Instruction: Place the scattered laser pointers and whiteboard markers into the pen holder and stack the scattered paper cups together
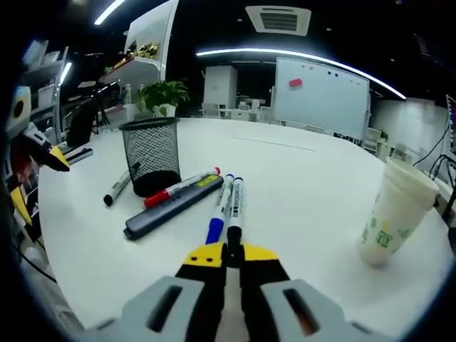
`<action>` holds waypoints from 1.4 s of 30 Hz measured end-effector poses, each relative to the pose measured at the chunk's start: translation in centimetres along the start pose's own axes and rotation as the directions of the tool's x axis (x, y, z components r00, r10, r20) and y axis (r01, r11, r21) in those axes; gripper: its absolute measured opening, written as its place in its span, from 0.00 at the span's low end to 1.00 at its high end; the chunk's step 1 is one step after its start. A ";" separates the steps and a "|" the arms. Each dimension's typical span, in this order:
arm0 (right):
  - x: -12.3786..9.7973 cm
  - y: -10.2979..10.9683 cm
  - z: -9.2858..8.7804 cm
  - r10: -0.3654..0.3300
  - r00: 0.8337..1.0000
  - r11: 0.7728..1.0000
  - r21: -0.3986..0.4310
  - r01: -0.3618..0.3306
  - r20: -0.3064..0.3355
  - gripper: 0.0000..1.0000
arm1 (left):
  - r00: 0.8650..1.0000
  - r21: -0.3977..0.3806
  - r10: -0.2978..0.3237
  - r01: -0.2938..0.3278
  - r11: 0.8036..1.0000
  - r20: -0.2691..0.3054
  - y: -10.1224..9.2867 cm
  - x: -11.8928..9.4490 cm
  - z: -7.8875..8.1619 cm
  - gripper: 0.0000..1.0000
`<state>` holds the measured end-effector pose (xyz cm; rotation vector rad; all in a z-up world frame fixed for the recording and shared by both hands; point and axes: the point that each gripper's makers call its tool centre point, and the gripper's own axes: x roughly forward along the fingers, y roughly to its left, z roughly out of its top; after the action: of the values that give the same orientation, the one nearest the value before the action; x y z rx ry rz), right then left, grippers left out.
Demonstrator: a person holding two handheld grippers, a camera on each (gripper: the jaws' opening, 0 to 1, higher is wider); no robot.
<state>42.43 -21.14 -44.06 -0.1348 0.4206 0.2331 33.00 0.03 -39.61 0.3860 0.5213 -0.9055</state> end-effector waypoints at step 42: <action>-2.0 -1.8 4.3 -0.077 0.976 0.995 -0.041 0.087 0.206 0.08 | 1.000 -0.007 -0.003 0.003 1.000 0.001 -0.1 0.2 -0.2 0.65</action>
<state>42.78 -22.52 -39.20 -0.1746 0.2043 0.1742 32.92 -0.07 -39.84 0.3787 0.5239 -0.9071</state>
